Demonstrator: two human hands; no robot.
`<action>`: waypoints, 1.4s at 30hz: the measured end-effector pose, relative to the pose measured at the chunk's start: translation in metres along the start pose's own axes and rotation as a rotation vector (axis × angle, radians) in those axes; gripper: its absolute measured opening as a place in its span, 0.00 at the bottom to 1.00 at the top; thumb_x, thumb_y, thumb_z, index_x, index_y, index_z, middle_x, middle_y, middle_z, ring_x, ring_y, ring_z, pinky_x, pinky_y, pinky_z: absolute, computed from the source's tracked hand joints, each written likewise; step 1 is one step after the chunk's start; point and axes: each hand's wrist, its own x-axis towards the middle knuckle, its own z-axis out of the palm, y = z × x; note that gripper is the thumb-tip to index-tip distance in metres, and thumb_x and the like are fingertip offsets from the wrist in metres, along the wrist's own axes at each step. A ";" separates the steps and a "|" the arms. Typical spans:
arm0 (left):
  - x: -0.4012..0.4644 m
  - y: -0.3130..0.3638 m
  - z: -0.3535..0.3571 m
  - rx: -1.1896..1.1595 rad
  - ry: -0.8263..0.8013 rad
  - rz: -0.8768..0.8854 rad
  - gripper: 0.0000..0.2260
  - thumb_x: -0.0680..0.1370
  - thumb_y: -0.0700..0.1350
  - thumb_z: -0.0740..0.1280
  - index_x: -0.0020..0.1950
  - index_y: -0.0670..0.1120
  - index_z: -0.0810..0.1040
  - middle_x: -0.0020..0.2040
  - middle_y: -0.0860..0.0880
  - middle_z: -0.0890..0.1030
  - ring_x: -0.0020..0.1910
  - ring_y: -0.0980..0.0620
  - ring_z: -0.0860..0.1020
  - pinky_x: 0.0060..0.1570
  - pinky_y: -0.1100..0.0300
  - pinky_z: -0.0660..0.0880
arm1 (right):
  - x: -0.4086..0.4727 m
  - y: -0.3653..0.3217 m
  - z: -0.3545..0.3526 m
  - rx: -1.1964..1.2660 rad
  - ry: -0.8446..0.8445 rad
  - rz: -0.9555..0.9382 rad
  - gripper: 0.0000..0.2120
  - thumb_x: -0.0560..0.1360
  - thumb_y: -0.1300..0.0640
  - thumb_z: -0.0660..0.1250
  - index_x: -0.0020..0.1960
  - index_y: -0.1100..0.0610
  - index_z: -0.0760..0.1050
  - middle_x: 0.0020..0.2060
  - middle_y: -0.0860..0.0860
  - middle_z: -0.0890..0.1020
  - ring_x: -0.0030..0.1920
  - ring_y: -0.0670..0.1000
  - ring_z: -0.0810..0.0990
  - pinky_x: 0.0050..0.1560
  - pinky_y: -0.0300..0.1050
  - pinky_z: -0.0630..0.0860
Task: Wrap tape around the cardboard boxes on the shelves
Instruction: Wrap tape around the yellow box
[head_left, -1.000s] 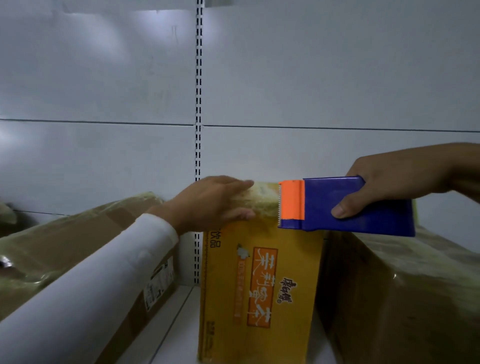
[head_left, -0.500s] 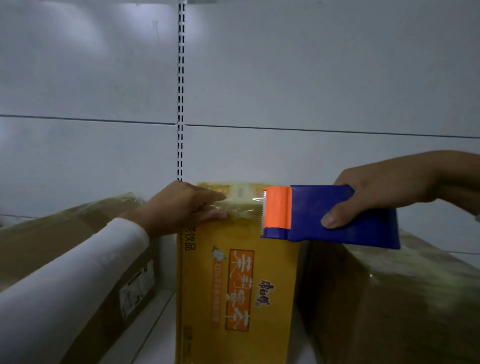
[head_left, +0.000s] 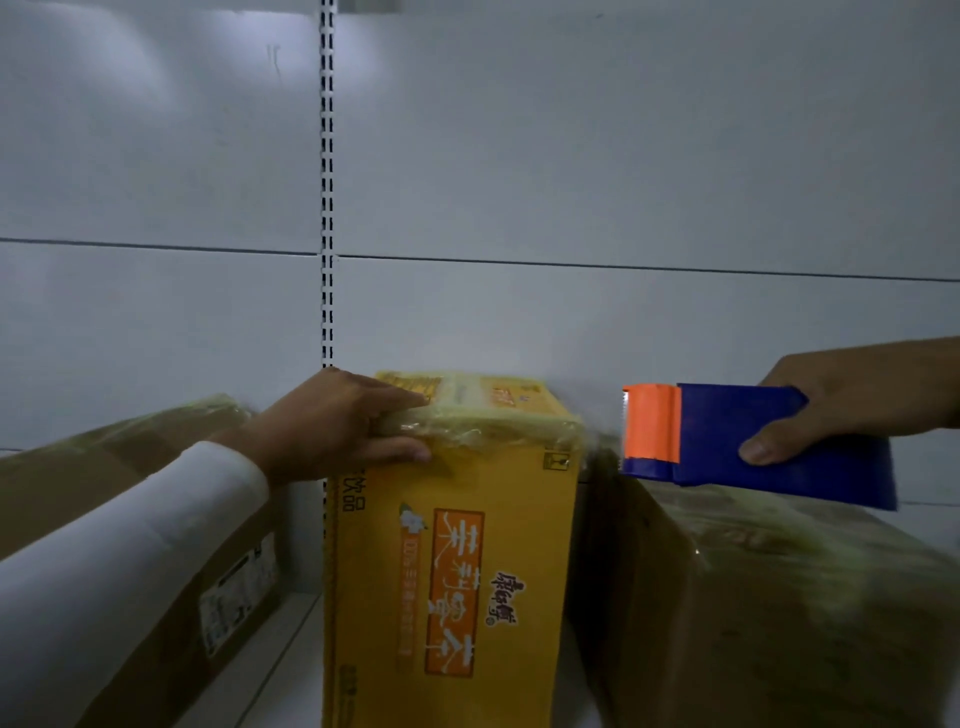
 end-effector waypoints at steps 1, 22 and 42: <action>0.000 0.001 0.001 0.020 -0.002 0.016 0.36 0.72 0.74 0.55 0.61 0.47 0.81 0.49 0.47 0.85 0.39 0.54 0.83 0.40 0.69 0.74 | 0.001 0.001 0.003 0.005 0.022 0.003 0.20 0.70 0.40 0.72 0.51 0.56 0.83 0.48 0.55 0.86 0.48 0.59 0.85 0.52 0.52 0.81; 0.071 0.071 0.045 0.289 -0.139 -0.048 0.34 0.74 0.70 0.36 0.55 0.52 0.73 0.44 0.52 0.81 0.38 0.48 0.79 0.38 0.54 0.75 | 0.028 0.013 0.031 0.056 0.026 -0.054 0.21 0.68 0.41 0.69 0.50 0.57 0.79 0.45 0.52 0.86 0.43 0.50 0.85 0.42 0.40 0.77; 0.061 0.063 0.039 0.152 -0.080 -0.075 0.34 0.72 0.72 0.36 0.48 0.53 0.74 0.34 0.54 0.76 0.31 0.53 0.74 0.31 0.58 0.70 | 0.043 -0.044 0.044 -0.244 0.295 0.141 0.21 0.71 0.38 0.69 0.40 0.56 0.76 0.33 0.51 0.80 0.31 0.47 0.78 0.34 0.39 0.71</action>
